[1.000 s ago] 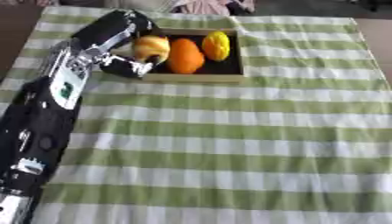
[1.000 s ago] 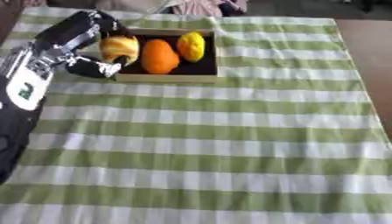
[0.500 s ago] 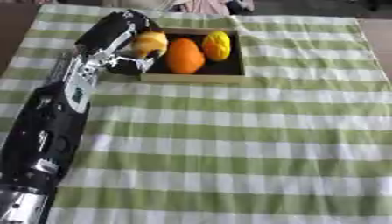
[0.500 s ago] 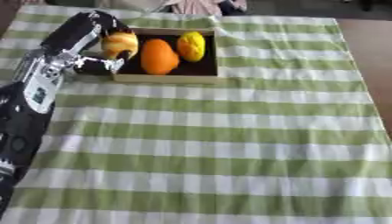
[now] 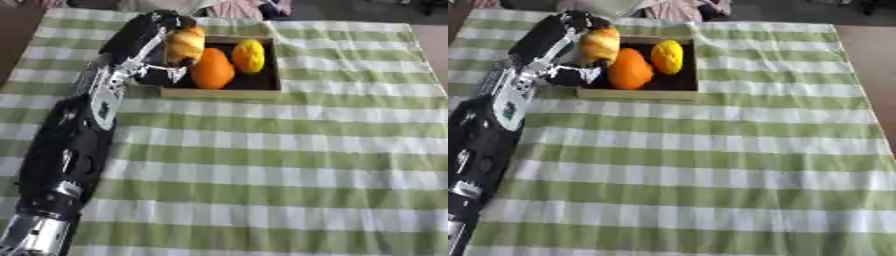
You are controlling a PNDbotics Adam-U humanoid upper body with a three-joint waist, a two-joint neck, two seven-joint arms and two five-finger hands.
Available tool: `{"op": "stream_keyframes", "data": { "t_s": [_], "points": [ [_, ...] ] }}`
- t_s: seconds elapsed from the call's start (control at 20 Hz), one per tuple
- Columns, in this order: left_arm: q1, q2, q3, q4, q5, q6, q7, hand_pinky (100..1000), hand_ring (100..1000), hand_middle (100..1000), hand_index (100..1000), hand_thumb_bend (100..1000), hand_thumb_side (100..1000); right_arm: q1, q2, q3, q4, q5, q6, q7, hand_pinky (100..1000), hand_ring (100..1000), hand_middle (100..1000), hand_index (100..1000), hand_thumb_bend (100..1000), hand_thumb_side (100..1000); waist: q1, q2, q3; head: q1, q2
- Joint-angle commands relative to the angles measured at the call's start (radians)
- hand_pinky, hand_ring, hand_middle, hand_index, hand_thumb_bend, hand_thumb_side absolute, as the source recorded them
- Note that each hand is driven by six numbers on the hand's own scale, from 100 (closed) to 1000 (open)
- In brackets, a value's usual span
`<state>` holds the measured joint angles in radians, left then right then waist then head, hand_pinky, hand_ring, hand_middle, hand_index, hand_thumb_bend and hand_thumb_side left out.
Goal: Pick up objects on the table and place them in the box.
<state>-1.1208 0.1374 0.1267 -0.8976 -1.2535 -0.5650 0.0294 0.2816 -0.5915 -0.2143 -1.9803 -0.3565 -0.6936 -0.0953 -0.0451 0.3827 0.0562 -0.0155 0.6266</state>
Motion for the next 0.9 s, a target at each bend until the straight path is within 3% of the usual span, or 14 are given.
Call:
{"op": "stream_keyframes", "data": {
  "t_s": [0.05, 0.1, 0.15, 0.2, 0.3, 0.55, 0.85, 0.9],
  "points": [
    [-0.026, 0.000, 0.003, -0.009, -0.028, -0.030, 0.003, 800, 817, 779, 897, 230, 100, 0.002, -0.024, -0.005, -0.020, -0.004, 0.006, 0.005, 1000, 1000, 705, 768, 100, 470, 0.000, -0.017, -0.004, 0.003, -0.015],
    [-0.025, 0.003, 0.004, -0.015, -0.046, -0.030, 0.009, 904, 883, 821, 907, 364, 100, 0.003, -0.022, -0.005, -0.020, -0.002, 0.008, 0.006, 1000, 1000, 704, 768, 100, 470, 0.001, -0.017, -0.004, 0.002, -0.015],
    [-0.025, 0.005, 0.006, -0.022, -0.071, -0.025, 0.020, 911, 885, 817, 906, 396, 100, 0.004, -0.021, -0.005, -0.020, -0.001, 0.010, 0.006, 1000, 1000, 704, 768, 100, 470, 0.002, -0.018, -0.004, 0.001, -0.014],
    [-0.024, 0.007, 0.008, -0.029, -0.099, -0.016, 0.034, 934, 903, 816, 907, 510, 110, 0.005, -0.020, -0.004, -0.020, 0.000, 0.012, 0.007, 1000, 1000, 704, 768, 100, 470, 0.003, -0.018, -0.004, -0.002, -0.013],
    [-0.022, 0.006, 0.012, -0.038, -0.149, -0.001, 0.069, 959, 924, 815, 899, 587, 122, 0.007, -0.019, -0.003, -0.020, 0.005, 0.016, 0.008, 1000, 1000, 703, 768, 100, 470, 0.004, -0.019, -0.003, -0.005, -0.010],
    [-0.019, 0.004, 0.014, -0.046, -0.178, 0.011, 0.148, 943, 915, 806, 894, 618, 111, 0.011, -0.018, 0.001, -0.020, 0.014, 0.029, 0.008, 1000, 1000, 703, 767, 100, 470, 0.005, -0.023, 0.000, -0.007, -0.004],
    [-0.019, 0.004, 0.007, -0.068, -0.134, 0.007, 0.184, 913, 891, 783, 881, 578, 100, 0.015, -0.018, 0.003, -0.020, 0.018, 0.036, 0.005, 1000, 1000, 703, 767, 100, 470, 0.004, -0.030, 0.004, -0.011, 0.000],
    [-0.019, 0.004, 0.004, -0.072, -0.125, 0.004, 0.185, 904, 882, 776, 879, 536, 100, 0.015, -0.019, 0.003, -0.020, 0.017, 0.037, 0.005, 1000, 1000, 703, 768, 100, 474, 0.003, -0.032, 0.005, -0.011, 0.000]
  ]
}}
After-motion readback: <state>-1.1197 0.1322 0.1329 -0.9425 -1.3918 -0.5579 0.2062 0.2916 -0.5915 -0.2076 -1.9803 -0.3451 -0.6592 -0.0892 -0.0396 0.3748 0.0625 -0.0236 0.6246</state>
